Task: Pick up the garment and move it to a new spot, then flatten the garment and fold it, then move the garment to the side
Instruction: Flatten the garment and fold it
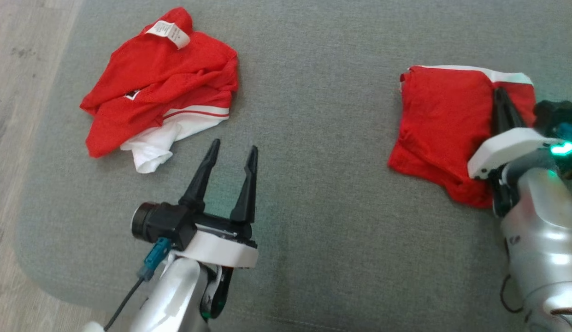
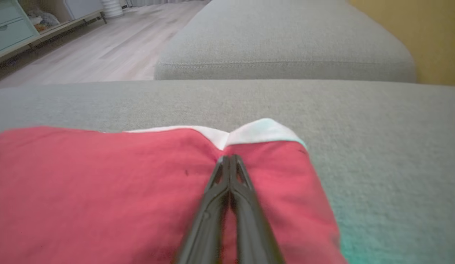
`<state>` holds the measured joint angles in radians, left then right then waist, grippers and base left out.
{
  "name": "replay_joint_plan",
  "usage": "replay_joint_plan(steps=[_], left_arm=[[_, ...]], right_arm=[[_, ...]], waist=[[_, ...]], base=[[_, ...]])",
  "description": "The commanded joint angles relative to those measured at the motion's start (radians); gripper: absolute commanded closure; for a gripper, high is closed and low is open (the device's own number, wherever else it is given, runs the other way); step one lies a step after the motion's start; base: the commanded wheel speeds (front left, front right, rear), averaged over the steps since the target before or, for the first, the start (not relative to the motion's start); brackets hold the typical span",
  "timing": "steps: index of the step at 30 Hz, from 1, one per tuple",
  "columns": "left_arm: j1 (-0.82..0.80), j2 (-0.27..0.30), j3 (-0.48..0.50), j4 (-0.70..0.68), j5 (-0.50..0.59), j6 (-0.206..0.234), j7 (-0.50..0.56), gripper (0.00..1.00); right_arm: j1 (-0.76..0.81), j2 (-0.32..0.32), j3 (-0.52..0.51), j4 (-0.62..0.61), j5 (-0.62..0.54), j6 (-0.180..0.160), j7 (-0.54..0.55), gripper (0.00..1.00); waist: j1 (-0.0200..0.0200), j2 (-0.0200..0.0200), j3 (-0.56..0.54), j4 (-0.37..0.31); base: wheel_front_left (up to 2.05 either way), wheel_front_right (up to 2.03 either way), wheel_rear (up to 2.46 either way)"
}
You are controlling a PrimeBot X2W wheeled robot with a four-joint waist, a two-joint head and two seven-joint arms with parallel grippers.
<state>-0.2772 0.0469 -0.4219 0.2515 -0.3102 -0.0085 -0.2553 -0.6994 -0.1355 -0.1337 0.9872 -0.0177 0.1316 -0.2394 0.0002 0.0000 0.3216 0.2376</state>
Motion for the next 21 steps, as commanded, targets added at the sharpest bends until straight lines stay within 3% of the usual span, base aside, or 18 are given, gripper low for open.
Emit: replay_joint_plan(steps=[1, 11, 21], left_arm=[[-0.029, 0.003, 0.027, -0.029, -0.008, 0.004, -0.006, 0.00], [-0.015, 0.003, 0.042, -0.030, -0.009, 0.004, -0.006, 0.00], [-0.008, 0.003, 0.032, -0.029, -0.014, 0.006, -0.006, 0.00]], right_arm=[[-0.013, 0.023, 0.033, -0.011, -0.003, -0.001, -0.010, 1.00], [0.020, 0.080, 0.248, -0.165, 0.088, -0.001, -0.022, 1.00], [0.027, 0.082, 0.345, 0.079, 0.106, -0.001, 0.040, 1.00]], waist=[[-0.0002, 0.0000, -0.006, -0.002], [-0.0002, 0.0000, -0.054, -0.025], [-0.0002, 0.0000, -0.069, -0.016]], base=[[0.00, 0.00, 0.00], [0.00, 0.00, 0.00], [0.00, 0.00, 0.00]])
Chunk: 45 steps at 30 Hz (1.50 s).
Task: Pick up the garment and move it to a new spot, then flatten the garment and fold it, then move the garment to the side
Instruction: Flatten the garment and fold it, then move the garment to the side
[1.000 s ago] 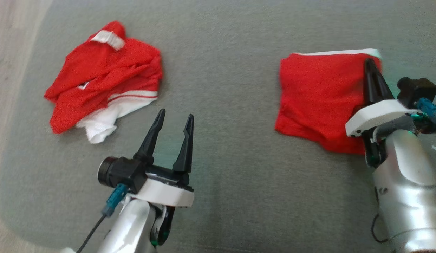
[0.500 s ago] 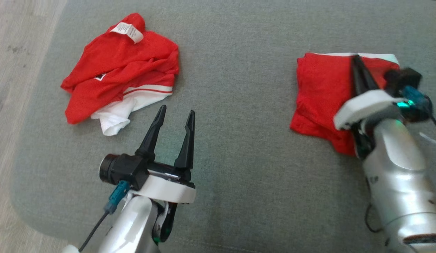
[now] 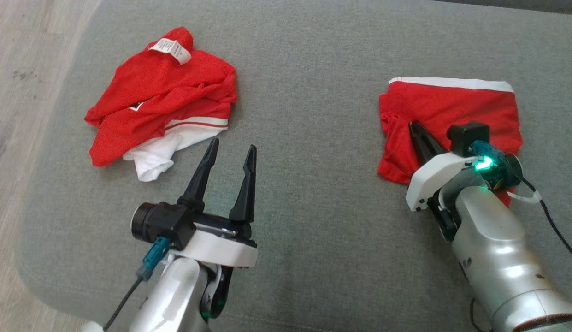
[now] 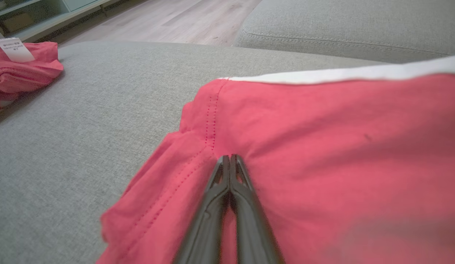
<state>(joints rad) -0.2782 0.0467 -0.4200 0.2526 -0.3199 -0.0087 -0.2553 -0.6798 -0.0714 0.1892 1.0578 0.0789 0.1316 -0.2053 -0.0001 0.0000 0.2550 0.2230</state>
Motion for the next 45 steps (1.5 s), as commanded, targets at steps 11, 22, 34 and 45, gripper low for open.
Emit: replay_joint_plan(steps=[11, 22, 34, 45], left_arm=[[0.028, 0.004, 0.082, -0.023, 0.028, -0.005, -0.006, 0.00], [0.074, 0.004, 0.132, -0.020, 0.050, -0.017, -0.006, 0.00], [0.117, 0.004, 0.182, 0.011, 0.083, -0.038, -0.006, 0.00], [0.073, 0.004, 0.155, 0.000, 0.070, -0.046, -0.006, 0.00]], right_arm=[[0.022, 0.020, 0.015, -0.095, 0.094, -0.001, -0.056, 1.00], [0.252, 0.020, -0.082, -0.416, 0.099, -0.001, -0.056, 1.00], [0.486, 0.021, -0.110, -0.622, 0.085, -0.001, -0.056, 0.00], [0.389, 0.021, -0.162, -0.586, 0.068, -0.001, -0.020, 0.00]], waist=[[0.0001, 0.0000, -0.074, -0.095], [0.0001, 0.0000, -0.155, -0.213], [0.0001, 0.0000, -0.182, -0.284], [0.0001, 0.0000, -0.105, -0.221]], base=[[0.00, 0.00, 0.00], [0.00, 0.00, 0.00], [0.00, 0.00, 0.00], [0.00, 0.00, 0.00]])
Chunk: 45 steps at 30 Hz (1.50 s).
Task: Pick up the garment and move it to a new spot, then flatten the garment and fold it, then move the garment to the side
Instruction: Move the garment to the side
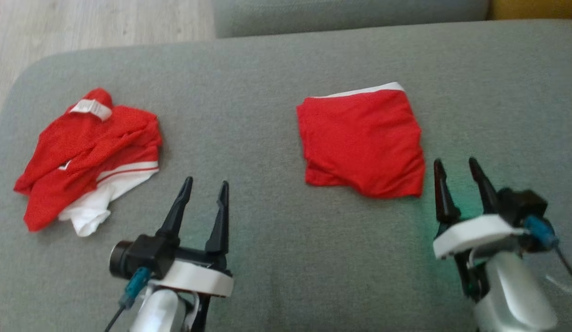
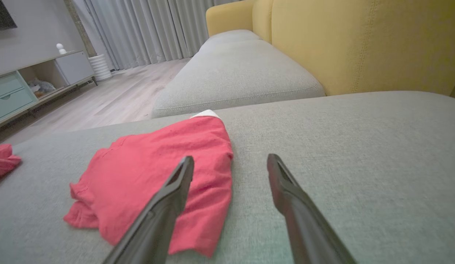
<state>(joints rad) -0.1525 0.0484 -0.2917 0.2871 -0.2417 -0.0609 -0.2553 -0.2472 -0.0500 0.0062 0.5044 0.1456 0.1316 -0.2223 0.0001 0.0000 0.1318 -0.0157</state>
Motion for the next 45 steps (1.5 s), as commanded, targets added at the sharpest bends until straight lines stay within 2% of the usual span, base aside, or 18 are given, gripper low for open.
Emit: replay_joint_plan(steps=[1, 12, 19, 20, 21, 22, 31, 36, 41, 45], left_arm=[[-0.057, 0.002, 0.022, -0.035, -0.009, 0.007, -0.006, 0.00], [-0.111, 0.002, -0.030, -0.039, -0.032, 0.018, -0.006, 0.00], [-0.123, 0.002, -0.051, -0.038, -0.046, 0.028, -0.006, 0.00], [-0.124, 0.002, -0.053, -0.037, -0.047, 0.029, -0.006, 0.00], [-0.124, 0.002, -0.054, -0.036, -0.048, 0.030, -0.006, 0.00], [-0.124, 0.002, -0.054, -0.034, -0.049, 0.032, -0.006, 0.00], [-0.104, 0.002, -0.027, -0.026, -0.035, 0.034, -0.006, 0.00], [-0.096, 0.002, -0.013, -0.032, -0.025, 0.029, -0.006, 0.00], [-0.091, 0.002, 0.003, -0.041, -0.040, 0.023, -0.006, 0.00], [-0.101, 0.002, 0.012, -0.053, -0.034, 0.021, -0.006, 0.00]], right_arm=[[-0.063, 0.000, 0.014, -0.019, 0.007, -0.001, 0.008, 0.00], [-0.291, -0.003, -0.095, 0.237, 0.000, -0.001, 0.179, 0.00], [-0.352, -0.017, -0.069, 0.387, 0.001, -0.001, 0.286, 0.00], [-0.358, -0.019, -0.053, 0.400, 0.002, -0.001, 0.292, 0.28], [-0.363, -0.021, -0.038, 0.410, 0.004, -0.001, 0.291, 0.89], [-0.366, -0.025, -0.020, 0.417, 0.004, -0.001, 0.286, 1.00], [-0.387, -0.072, 0.140, 0.415, -0.031, -0.001, 0.177, 1.00], [-0.396, -0.119, 0.230, 0.380, -0.044, -0.001, 0.145, 1.00], [-0.398, -0.199, 0.311, 0.339, -0.041, -0.001, 0.163, 1.00], [-0.405, -0.304, 0.359, 0.313, -0.028, -0.001, 0.194, 1.00]], waist=[[-0.0001, 0.0000, 0.028, 0.027], [-0.0001, 0.0000, 0.118, 0.125], [-0.0001, 0.0000, 0.127, 0.149], [-0.0001, 0.0000, 0.126, 0.150], [-0.0001, 0.0000, 0.124, 0.151], [-0.0001, 0.0000, 0.122, 0.150], [-0.0001, 0.0000, 0.066, 0.097], [-0.0001, 0.0000, 0.048, 0.056], [-0.0001, 0.0000, 0.053, 0.018], [-0.0001, 0.0000, 0.081, -0.007]], base=[[0.00, 0.00, 0.00], [0.00, 0.00, 0.00], [0.00, 0.00, 0.00], [0.00, 0.00, 0.00], [0.00, 0.00, 0.00], [0.00, 0.00, 0.00], [0.00, 0.00, 0.00], [0.00, 0.00, 0.00], [0.00, 0.00, 0.00], [0.00, 0.00, 0.00]])
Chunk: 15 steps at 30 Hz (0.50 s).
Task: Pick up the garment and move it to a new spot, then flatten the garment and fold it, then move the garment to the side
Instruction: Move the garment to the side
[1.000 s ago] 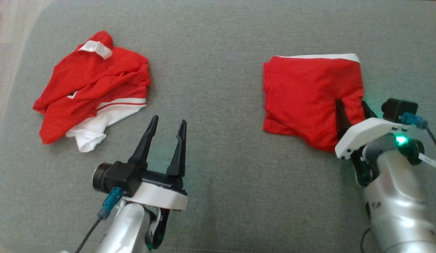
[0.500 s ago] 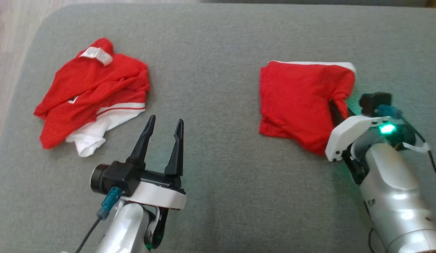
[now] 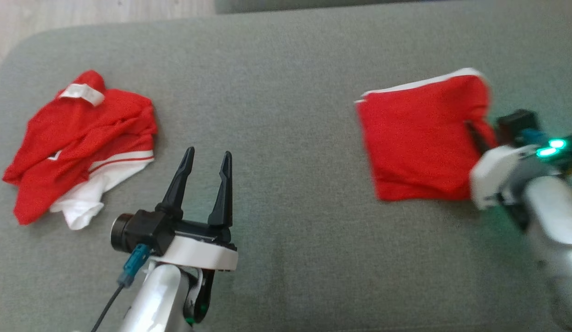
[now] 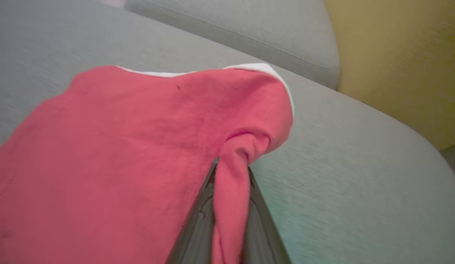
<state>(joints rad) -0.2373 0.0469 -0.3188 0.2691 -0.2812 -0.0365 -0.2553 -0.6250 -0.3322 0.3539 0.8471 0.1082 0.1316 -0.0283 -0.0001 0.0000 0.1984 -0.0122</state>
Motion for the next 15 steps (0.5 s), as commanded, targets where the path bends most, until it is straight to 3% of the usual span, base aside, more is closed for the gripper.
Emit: replay_joint_plan(steps=[1, 9, 15], left_arm=[[-0.022, 0.003, 0.038, -0.038, 0.007, -0.004, -0.006, 0.00], [-0.082, 0.003, 0.027, -0.058, 0.023, -0.014, -0.006, 0.00], [-0.122, 0.003, 0.028, -0.053, 0.033, -0.023, -0.006, 0.00]], right_arm=[[-0.031, -0.056, 0.020, -0.033, 0.010, -0.001, 0.006, 1.00], [-0.116, -0.305, -0.032, 0.002, -0.007, -0.001, 0.033, 1.00], [-0.178, -0.385, -0.150, 0.056, -0.031, -0.001, 0.028, 1.00]], waist=[[0.0001, 0.0000, 0.025, -0.014], [0.0001, 0.0000, 0.142, -0.025], [0.0001, 0.0000, 0.200, -0.021]], base=[[0.00, 0.00, 0.00], [0.00, 0.00, 0.00], [0.00, 0.00, 0.00]])
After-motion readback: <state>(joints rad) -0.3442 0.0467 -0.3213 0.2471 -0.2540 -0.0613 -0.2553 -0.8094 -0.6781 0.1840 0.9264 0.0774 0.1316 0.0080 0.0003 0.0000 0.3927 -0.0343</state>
